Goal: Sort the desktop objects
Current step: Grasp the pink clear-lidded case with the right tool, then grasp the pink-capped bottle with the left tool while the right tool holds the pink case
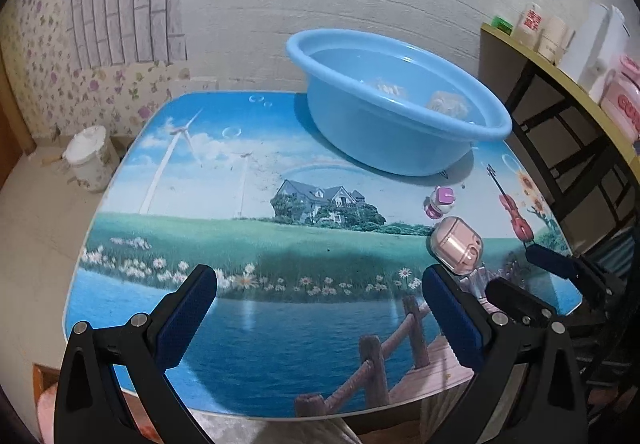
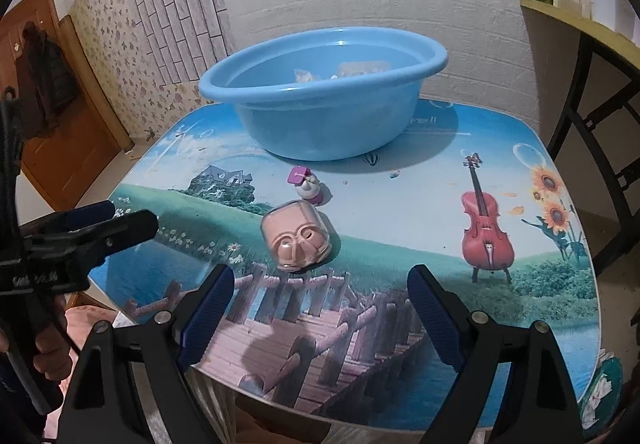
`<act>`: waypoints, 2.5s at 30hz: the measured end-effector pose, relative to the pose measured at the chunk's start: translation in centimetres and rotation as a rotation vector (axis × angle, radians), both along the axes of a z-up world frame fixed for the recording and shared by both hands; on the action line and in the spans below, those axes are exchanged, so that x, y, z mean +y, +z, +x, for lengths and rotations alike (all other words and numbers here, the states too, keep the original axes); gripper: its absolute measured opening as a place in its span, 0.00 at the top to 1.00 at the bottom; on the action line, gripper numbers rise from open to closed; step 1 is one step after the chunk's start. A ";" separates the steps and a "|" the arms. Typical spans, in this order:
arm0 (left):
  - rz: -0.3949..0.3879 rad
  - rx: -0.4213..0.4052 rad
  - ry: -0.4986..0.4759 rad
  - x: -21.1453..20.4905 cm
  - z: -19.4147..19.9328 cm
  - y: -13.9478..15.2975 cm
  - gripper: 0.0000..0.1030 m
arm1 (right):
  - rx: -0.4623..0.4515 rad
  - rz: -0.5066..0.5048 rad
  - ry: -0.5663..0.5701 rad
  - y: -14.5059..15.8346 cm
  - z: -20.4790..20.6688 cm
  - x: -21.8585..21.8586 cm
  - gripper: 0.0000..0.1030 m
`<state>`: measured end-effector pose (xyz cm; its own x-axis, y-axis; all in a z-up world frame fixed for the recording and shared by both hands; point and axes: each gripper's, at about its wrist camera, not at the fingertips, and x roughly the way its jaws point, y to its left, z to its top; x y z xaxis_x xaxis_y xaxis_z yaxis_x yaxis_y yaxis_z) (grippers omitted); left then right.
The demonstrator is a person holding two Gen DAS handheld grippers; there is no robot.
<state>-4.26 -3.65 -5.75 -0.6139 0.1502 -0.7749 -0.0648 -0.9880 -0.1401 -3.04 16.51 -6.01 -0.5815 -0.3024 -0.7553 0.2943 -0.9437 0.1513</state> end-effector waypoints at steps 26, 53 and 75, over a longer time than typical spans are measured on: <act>-0.018 -0.026 -0.039 2.0 -3.0 -1.3 0.00 | 0.018 0.059 0.142 -2.5 -4.1 -2.4 0.55; -0.011 -0.023 -0.048 10.3 -5.8 -2.4 0.00 | 0.025 0.018 -0.114 -2.4 -4.0 8.3 0.55; -0.073 -0.037 -0.052 12.3 -7.8 -4.2 0.54 | 0.031 0.015 -0.101 -2.6 -4.3 8.2 0.55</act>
<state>-12.07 8.63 -9.91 -0.5775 0.1231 -0.8071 -0.1122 -0.9912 -0.0708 -7.35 24.68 -8.62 -0.6315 -0.2304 -0.7404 0.2023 -0.9707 0.1296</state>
